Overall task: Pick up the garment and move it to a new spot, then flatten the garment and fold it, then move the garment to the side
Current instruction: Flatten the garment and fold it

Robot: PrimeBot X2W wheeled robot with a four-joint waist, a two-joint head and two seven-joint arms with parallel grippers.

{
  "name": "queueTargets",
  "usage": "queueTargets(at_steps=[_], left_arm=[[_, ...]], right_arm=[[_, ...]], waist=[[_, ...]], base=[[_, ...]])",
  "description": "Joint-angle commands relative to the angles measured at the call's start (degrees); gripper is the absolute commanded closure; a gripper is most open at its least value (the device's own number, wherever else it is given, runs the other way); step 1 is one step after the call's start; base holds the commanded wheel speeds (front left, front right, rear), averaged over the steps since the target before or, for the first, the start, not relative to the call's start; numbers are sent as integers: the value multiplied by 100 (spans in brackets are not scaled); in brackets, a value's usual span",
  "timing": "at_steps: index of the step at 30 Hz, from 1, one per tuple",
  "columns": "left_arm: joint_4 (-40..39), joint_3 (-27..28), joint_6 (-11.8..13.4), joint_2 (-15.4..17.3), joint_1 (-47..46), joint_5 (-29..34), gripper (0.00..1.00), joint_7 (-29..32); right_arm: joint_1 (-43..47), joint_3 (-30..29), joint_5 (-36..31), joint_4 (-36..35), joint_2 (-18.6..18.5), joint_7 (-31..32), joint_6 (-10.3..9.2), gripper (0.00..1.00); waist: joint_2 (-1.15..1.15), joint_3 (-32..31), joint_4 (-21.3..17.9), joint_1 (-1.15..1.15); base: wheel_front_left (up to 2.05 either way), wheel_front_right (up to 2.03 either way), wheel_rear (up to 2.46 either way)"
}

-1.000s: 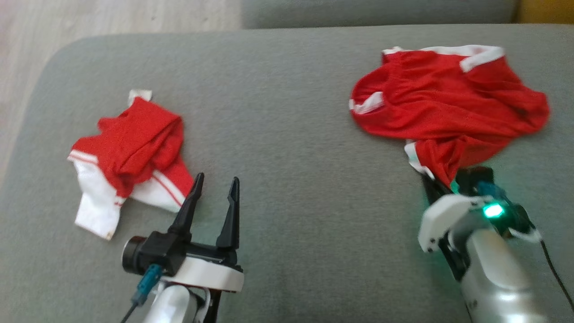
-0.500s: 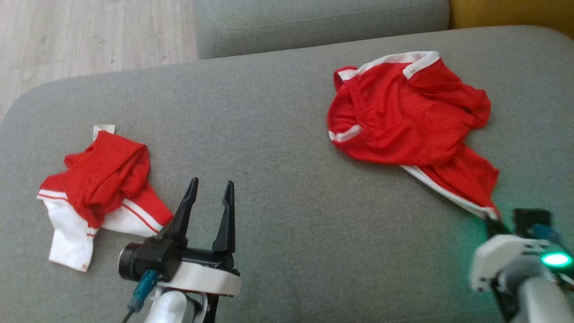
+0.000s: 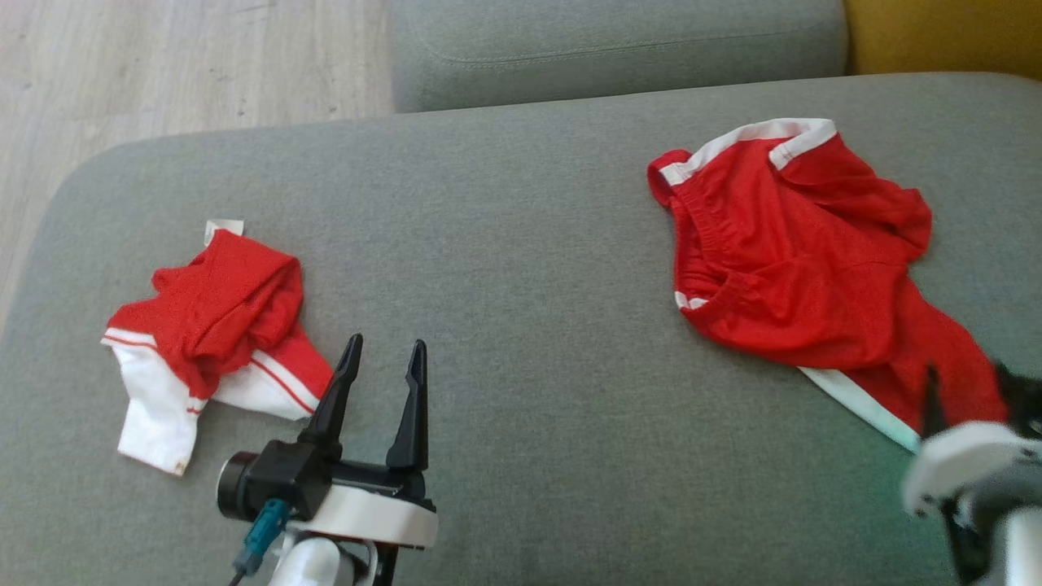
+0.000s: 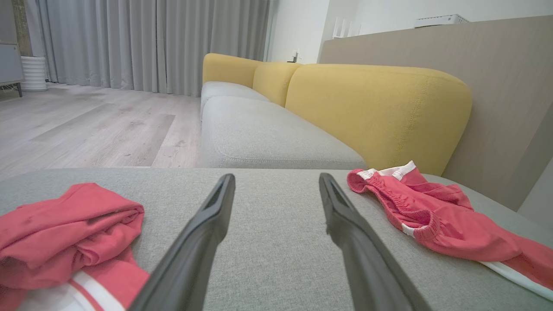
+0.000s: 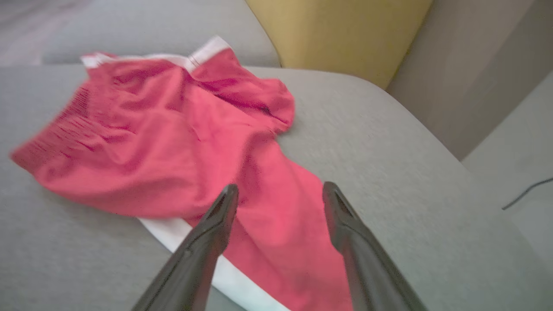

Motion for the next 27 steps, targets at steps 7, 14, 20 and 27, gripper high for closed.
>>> queueTargets(at_steps=[7,14,20,27], left_arm=[[-131,92,-40,-6,-187,49,0,-54],[-123,-30,-41,-6,-256,28,0,-54],[-90,-104,-36,-6,-325,-10,0,-54],[-63,-258,-10,-6,-383,-120,0,-54]], right_arm=[[-384,1658,1118,-367,-59,-893,-4,0],[-647,2085,1744,171,-59,-1133,-4,0],[-1265,1725,1678,894,-59,-971,-4,0],[-1944,1273,1488,1964,-59,-483,-4,0]], waist=[[0,50,157,1],[0,233,407,1],[0,407,658,1],[0,490,947,1]], base=[[0,0,0],[0,0,0],[0,0,0],[0,0,0]])
